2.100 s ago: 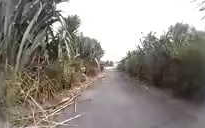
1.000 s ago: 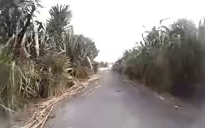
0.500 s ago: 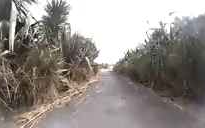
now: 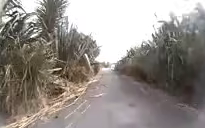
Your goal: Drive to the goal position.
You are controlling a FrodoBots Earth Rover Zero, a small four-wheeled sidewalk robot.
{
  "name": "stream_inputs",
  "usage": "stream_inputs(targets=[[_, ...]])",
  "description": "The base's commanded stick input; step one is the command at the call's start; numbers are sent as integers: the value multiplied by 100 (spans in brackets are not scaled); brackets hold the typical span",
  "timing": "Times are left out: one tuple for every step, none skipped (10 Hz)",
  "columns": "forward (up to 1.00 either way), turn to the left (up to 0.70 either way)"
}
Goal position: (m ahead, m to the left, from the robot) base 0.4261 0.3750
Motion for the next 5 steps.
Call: stream_inputs(targets=[[100, 0], [100, 0], [100, 0], [100, 0], [100, 0]])
